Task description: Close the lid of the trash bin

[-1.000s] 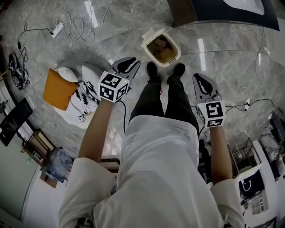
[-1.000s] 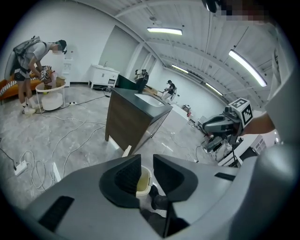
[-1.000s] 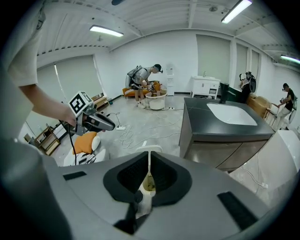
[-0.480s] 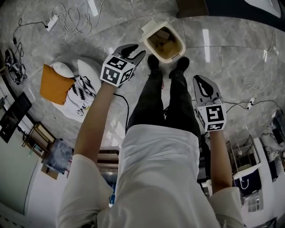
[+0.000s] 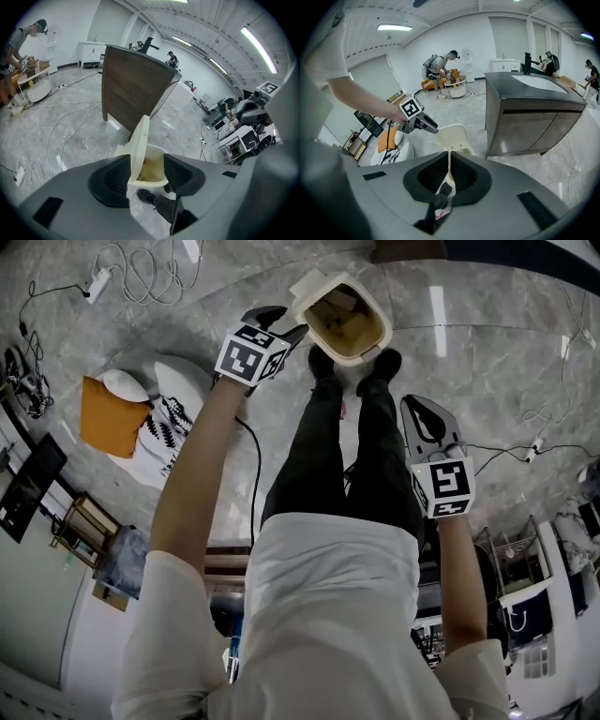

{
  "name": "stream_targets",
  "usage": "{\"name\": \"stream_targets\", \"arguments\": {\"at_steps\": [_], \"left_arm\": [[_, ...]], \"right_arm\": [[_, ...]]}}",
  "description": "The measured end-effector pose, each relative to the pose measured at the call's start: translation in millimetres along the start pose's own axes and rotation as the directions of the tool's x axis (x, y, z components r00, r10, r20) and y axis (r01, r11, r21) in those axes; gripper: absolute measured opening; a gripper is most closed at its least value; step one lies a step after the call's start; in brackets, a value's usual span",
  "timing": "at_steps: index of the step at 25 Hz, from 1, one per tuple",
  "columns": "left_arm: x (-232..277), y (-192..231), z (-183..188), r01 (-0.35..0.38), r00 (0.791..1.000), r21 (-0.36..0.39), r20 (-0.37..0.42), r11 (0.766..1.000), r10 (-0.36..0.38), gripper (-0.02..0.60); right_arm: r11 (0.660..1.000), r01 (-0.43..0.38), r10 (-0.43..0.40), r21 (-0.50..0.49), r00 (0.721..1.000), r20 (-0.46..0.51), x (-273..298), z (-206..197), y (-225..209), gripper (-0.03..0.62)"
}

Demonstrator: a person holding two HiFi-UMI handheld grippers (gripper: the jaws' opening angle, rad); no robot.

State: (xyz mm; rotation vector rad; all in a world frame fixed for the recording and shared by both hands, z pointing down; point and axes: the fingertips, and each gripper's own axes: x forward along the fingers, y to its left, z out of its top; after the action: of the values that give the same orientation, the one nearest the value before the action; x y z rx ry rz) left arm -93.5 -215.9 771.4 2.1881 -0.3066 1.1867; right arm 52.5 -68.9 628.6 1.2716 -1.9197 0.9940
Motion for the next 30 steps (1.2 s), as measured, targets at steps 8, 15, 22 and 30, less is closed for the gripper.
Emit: {"name": "stream_targets", "arguments": {"at_steps": [8,15,22,30], "left_arm": [[14.4,-4.5,-7.2,-0.011,1.000,0.011,-0.018,1.000,0.012,0.221],[23.9,-30.5,-14.0,0.002,1.000,0.024,-0.031,1.000,-0.001,0.221],[43.4,-60.2,-25.0,0.012,1.000,0.010,-0.026,1.000,-0.012,0.221],[65.8,-88.7,-42.2,0.029,0.999,0.004,-0.040,1.000,-0.029,0.221]], "right_arm": [[0.999,-0.008,0.008,0.035,1.000,0.008,7.0,-13.4,-9.7,0.035],[0.999,-0.021,0.021,0.048,1.000,0.003,9.6,-29.4,-22.4,0.035],[0.998,-0.040,0.041,0.044,0.999,-0.002,13.8,-45.7,-37.7,0.035],[0.997,-0.060,0.061,0.040,0.998,-0.012,20.9,-66.4,-49.1,0.037]]}}
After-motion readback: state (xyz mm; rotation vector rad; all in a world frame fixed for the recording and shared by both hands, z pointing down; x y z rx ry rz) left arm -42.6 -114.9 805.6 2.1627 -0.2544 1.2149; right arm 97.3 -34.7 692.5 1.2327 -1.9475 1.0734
